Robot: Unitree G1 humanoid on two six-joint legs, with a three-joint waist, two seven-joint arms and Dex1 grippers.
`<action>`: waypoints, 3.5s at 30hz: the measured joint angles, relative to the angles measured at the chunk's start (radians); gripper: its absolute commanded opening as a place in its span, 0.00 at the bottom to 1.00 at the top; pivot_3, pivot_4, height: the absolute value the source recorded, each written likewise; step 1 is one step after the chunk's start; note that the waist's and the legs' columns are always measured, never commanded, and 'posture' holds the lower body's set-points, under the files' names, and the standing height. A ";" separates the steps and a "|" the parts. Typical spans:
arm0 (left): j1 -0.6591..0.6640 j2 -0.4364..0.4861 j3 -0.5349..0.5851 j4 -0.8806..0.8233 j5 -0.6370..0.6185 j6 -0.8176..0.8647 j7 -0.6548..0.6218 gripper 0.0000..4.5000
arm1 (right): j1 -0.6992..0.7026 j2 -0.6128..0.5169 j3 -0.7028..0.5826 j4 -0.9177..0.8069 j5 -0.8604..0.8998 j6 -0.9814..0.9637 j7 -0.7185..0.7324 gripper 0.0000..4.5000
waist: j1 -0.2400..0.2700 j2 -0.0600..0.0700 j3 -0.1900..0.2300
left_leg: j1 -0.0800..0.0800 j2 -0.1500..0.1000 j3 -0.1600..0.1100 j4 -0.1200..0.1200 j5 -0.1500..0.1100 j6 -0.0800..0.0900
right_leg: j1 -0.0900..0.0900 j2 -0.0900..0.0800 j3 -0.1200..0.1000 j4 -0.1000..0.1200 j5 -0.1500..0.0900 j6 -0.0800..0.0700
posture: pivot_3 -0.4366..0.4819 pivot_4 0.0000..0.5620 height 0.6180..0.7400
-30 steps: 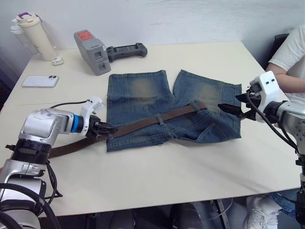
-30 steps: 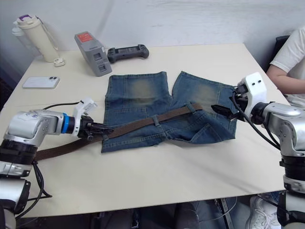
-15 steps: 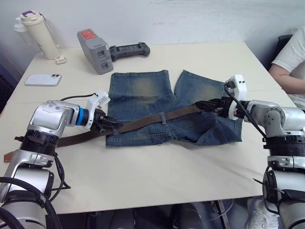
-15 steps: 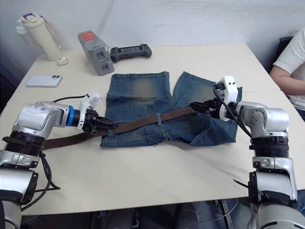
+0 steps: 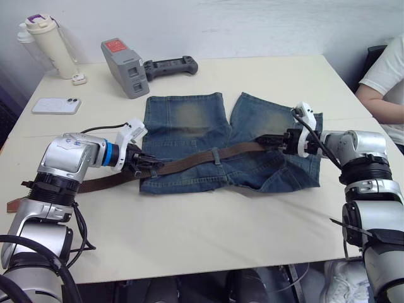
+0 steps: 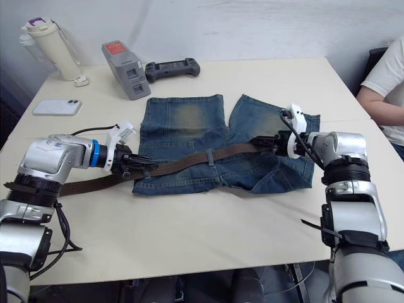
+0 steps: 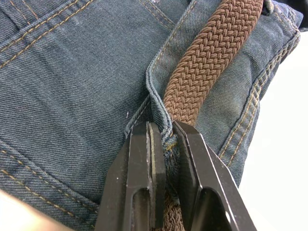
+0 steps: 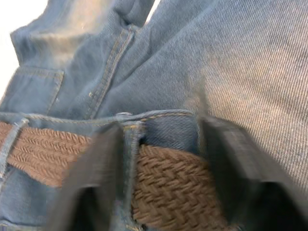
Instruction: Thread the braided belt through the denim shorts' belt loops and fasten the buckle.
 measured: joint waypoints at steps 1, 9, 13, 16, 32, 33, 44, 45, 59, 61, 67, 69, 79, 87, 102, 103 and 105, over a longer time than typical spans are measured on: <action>0.000 -0.002 0.002 0.000 -0.001 -0.001 0.000 0.03 | 0.001 -0.009 0.023 -0.003 -0.018 -0.026 0.031 0.15 | 0.000 0.000 0.000 | 0.000 0.000 0.000 0.000 0.000 0.000 | 0.000 0.000 0.000 0.000 0.000 0.000 | 0.48 0.27 0.27; -0.002 -0.006 0.018 -0.002 -0.008 -0.073 -0.060 0.03 | 0.173 -0.152 0.065 -0.346 -0.069 -0.299 0.266 0.07 | 0.000 0.001 0.001 | 0.000 0.000 0.000 0.000 0.000 0.000 | 0.000 0.000 0.000 -0.001 0.000 0.000 | 0.48 0.27 0.27; 0.040 0.019 0.042 -0.046 -0.009 -0.228 -0.147 0.03 | 0.361 -0.181 -0.025 -0.637 -0.051 -0.478 0.264 0.07 | 0.001 0.001 0.001 | 0.000 0.000 0.000 -0.001 0.000 0.000 | 0.000 0.000 -0.001 -0.001 0.000 0.000 | 0.48 0.27 0.27; 0.096 0.027 0.071 -0.091 -0.020 -0.321 -0.199 0.03 | 0.464 -0.180 -0.074 -0.788 -0.039 -0.550 0.229 0.07 | 0.001 0.001 0.001 | 0.000 0.000 0.000 0.000 0.000 0.000 | 0.001 0.000 -0.001 -0.001 0.000 0.000 | 0.48 0.27 0.27; 0.880 0.032 0.377 -0.522 -0.145 -0.784 -0.348 0.03 | 1.474 0.054 -0.310 -1.240 -0.233 -1.485 0.005 0.07 | 0.014 0.003 0.002 | 0.016 0.001 0.001 0.001 -0.006 -0.001 | 0.016 -0.001 0.001 -0.007 -0.002 -0.001 | 0.48 0.27 0.27; 0.904 0.030 0.370 -0.518 -0.131 -0.826 -0.365 0.03 | 1.496 0.053 -0.308 -1.205 -0.246 -1.552 0.009 0.07 | 0.010 0.003 0.002 | 0.016 0.001 0.001 0.002 -0.006 -0.001 | 0.015 -0.001 0.001 -0.006 -0.002 -0.001 | 0.48 0.27 0.27; 0.880 0.033 0.332 -0.272 -0.075 -1.242 -0.440 0.54 | 1.540 -0.135 -0.284 -0.844 -0.334 -2.061 -0.061 0.95 | 0.003 0.005 0.002 | 0.016 0.004 -0.004 0.018 -0.017 0.000 | 0.019 0.000 -0.001 0.004 -0.009 -0.003 | 0.48 0.27 0.27; 0.881 0.043 0.332 -0.265 -0.083 -1.240 -0.440 0.63 | 1.547 -0.152 -0.284 -0.816 -0.337 -2.080 -0.071 1.00 | 0.002 0.006 0.002 | 0.016 0.004 -0.003 0.019 -0.017 0.000 | 0.019 -0.001 -0.001 0.004 -0.009 -0.003 | 0.48 0.27 0.27; 0.900 0.316 0.502 -0.168 -0.492 -0.429 -0.440 0.99 | 1.578 -0.329 -0.345 -0.558 -0.219 -2.043 -0.200 1.00 | 0.007 0.008 0.004 | 0.016 0.005 -0.006 0.022 -0.019 0.000 | 0.019 0.001 -0.002 0.004 -0.011 -0.004 | 0.48 0.27 0.27; 0.832 0.309 0.517 -0.160 -0.513 -0.389 -0.436 0.99 | 1.560 -0.350 -0.357 -0.534 -0.180 -1.985 -0.202 1.00 | 0.008 0.008 0.004 | 0.016 0.005 -0.007 0.023 -0.019 0.000 | 0.020 0.000 -0.003 0.004 -0.011 -0.004 | 0.48 0.27 0.27; 0.656 0.211 0.459 -0.223 -0.506 -0.320 -0.321 0.99 | 1.336 -0.384 -0.373 -0.514 -0.113 -1.611 -0.231 1.00 | -0.003 0.011 0.004 | 0.015 0.005 -0.004 0.022 -0.020 0.000 | 0.019 0.000 0.001 0.006 -0.010 -0.003 | 0.48 0.27 0.27; 0.609 0.196 0.421 -0.239 -0.482 -0.307 -0.291 0.99 | 1.263 -0.391 -0.372 -0.574 -0.063 -1.450 -0.229 1.00 | -0.004 0.011 0.004 | 0.015 0.006 -0.003 0.021 -0.019 0.000 | 0.018 0.001 0.001 0.006 -0.011 -0.004 | 0.48 0.27 0.27; 0.246 -0.002 0.132 -0.316 -0.197 -0.308 0.004 0.99 | 0.920 -0.463 -0.147 -1.121 0.237 -0.507 -0.233 1.00 | 0.029 0.011 0.004 | 0.013 0.002 -0.005 0.019 -0.019 0.002 | 0.019 0.001 0.000 0.002 -0.009 -0.001 | 0.48 0.27 0.27; 0.075 -0.107 -0.047 -0.214 0.016 -0.268 0.118 0.99 | 0.745 -0.483 0.002 -1.133 0.235 -0.189 -0.143 1.00 | 0.027 0.009 0.005 | 0.013 0.002 -0.002 0.019 -0.019 0.003 | 0.020 0.001 0.002 -0.001 -0.007 0.002 | 0.48 0.27 0.27; 0.065 -0.210 -0.136 -0.120 0.163 -0.197 0.193 0.49 | 0.578 -0.214 0.147 -0.788 -0.022 -0.219 -0.143 0.49 | 0.019 0.003 -0.005 | 0.016 0.003 0.000 0.018 -0.019 0.003 | 0.020 0.001 0.003 0.000 -0.007 0.002 | 0.48 0.27 0.27; 0.067 -0.210 -0.137 -0.119 0.175 -0.206 0.195 0.40 | 0.580 -0.215 0.153 -0.795 -0.036 -0.225 -0.142 0.40 | 0.019 0.002 -0.006 | 0.016 0.003 0.000 0.018 -0.019 0.003 | 0.020 0.001 0.003 0.000 -0.007 0.002 | 0.48 0.27 0.27; 0.071 -0.210 -0.138 -0.120 0.196 -0.217 0.197 0.20 | 0.589 -0.215 0.156 -0.811 -0.060 -0.235 -0.141 0.19 | 0.019 -0.002 -0.009 | 0.016 0.003 0.000 0.018 -0.019 0.003 | 0.020 0.001 0.003 0.000 -0.007 0.002 | 0.48 0.27 0.27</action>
